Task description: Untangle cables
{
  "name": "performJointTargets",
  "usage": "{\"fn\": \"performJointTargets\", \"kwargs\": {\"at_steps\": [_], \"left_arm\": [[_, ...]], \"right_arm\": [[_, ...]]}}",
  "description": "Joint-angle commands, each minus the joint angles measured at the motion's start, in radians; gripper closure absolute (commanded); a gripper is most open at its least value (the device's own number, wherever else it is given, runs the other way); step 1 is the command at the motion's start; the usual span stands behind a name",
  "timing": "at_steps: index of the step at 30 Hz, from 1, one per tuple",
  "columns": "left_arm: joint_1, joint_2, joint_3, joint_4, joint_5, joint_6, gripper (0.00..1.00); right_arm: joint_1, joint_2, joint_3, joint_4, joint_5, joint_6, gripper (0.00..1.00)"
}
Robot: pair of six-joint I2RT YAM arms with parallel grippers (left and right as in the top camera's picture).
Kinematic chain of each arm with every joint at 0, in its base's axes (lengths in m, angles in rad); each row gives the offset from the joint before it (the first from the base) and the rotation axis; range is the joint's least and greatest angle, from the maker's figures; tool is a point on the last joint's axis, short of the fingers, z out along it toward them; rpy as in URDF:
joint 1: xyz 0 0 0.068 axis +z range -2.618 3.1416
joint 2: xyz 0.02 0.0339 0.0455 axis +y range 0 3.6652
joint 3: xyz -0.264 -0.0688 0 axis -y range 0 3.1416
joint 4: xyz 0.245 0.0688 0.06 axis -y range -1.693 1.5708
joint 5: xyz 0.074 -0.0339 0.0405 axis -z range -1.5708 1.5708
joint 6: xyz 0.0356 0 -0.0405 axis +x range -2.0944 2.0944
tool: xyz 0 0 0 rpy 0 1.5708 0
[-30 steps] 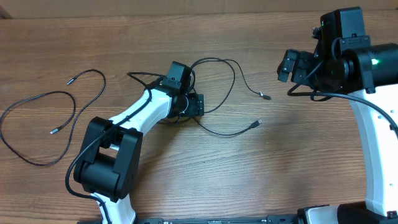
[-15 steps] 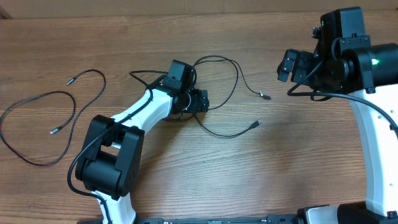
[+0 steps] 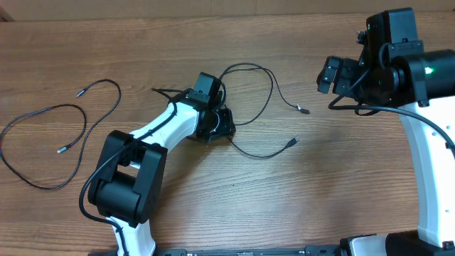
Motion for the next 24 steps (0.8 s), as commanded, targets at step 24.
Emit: {"fn": "performJointTargets", "kwargs": {"at_steps": [24], "left_arm": [[0.055, -0.014, 0.088, 0.066, 0.015, 0.126, 0.96]], "right_arm": [[-0.003, 0.000, 0.002, 0.005, -0.001, 0.000, 0.00]]}}
